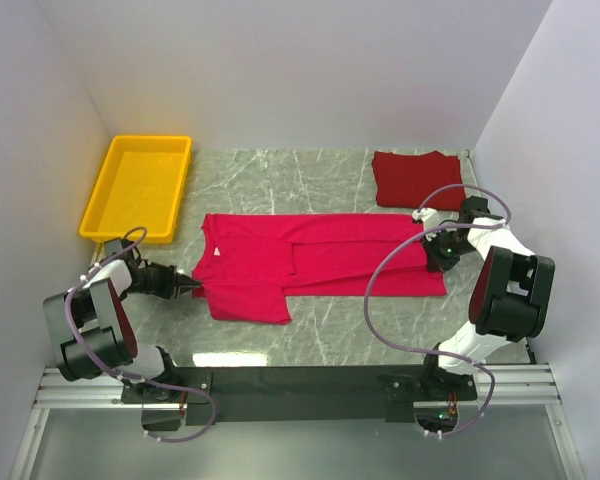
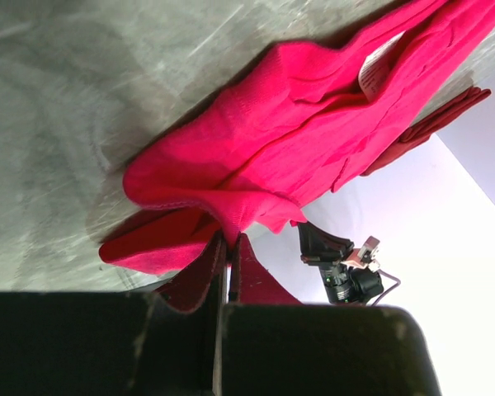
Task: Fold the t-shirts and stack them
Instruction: Fold the tshirt
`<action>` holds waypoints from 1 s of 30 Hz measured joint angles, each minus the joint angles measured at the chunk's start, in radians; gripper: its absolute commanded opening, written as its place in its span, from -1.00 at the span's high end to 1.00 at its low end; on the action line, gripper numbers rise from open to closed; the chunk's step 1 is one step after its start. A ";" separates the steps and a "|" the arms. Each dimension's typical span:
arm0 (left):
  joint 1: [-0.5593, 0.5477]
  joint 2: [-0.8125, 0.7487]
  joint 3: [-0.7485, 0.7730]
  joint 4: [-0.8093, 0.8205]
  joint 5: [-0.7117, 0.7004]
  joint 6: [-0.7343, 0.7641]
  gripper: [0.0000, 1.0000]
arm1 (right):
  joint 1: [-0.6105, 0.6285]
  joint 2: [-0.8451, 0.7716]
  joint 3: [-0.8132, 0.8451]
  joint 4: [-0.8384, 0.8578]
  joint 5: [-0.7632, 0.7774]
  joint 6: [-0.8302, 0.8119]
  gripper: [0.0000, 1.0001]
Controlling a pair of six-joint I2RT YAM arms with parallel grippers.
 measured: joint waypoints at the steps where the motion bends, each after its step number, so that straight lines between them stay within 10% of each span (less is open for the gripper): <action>1: 0.000 0.004 0.004 0.001 0.000 0.001 0.99 | 0.000 0.000 0.000 0.000 0.000 0.000 1.00; 30: 0.000 0.090 0.072 0.028 0.017 0.013 0.99 | 0.005 0.007 0.010 0.008 0.001 0.023 1.00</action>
